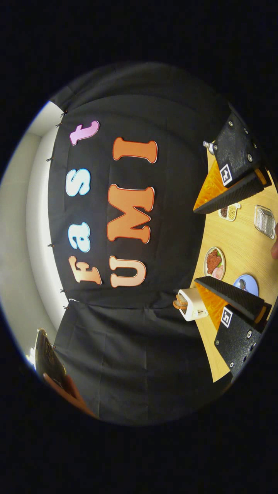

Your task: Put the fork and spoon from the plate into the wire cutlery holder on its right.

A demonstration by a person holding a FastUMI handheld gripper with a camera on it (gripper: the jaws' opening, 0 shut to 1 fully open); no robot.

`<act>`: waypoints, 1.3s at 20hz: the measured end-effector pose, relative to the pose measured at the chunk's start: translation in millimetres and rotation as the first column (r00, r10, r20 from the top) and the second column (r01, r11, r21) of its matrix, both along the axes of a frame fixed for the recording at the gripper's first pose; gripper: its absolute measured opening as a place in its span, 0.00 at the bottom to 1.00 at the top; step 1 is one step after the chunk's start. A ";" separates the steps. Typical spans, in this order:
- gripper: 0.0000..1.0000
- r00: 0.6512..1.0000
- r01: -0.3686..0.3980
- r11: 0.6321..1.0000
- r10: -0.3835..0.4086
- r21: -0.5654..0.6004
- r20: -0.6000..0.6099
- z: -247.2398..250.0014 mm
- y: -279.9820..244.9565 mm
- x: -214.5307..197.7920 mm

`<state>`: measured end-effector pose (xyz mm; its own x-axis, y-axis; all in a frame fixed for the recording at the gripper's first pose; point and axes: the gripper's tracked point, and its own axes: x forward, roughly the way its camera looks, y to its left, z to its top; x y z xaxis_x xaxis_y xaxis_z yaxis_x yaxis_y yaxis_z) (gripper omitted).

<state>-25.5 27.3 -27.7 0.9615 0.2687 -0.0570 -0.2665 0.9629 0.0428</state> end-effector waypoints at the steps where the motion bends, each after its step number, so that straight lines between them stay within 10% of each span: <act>1: 0.97 1.000 0.002 1.000 -0.002 0.002 -0.008 -2.4 4.6 -0.6; 17: 0.98 0.943 0.149 0.984 -0.170 -0.094 -0.287 -103.0 128.6 -8.5; 26: 0.93 0.850 0.055 0.993 -0.103 -0.107 -0.517 -188.2 167.2 -23.3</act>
<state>-48.8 194.5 -215.9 0.8020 0.1643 -0.5743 -0.1514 0.9860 0.0706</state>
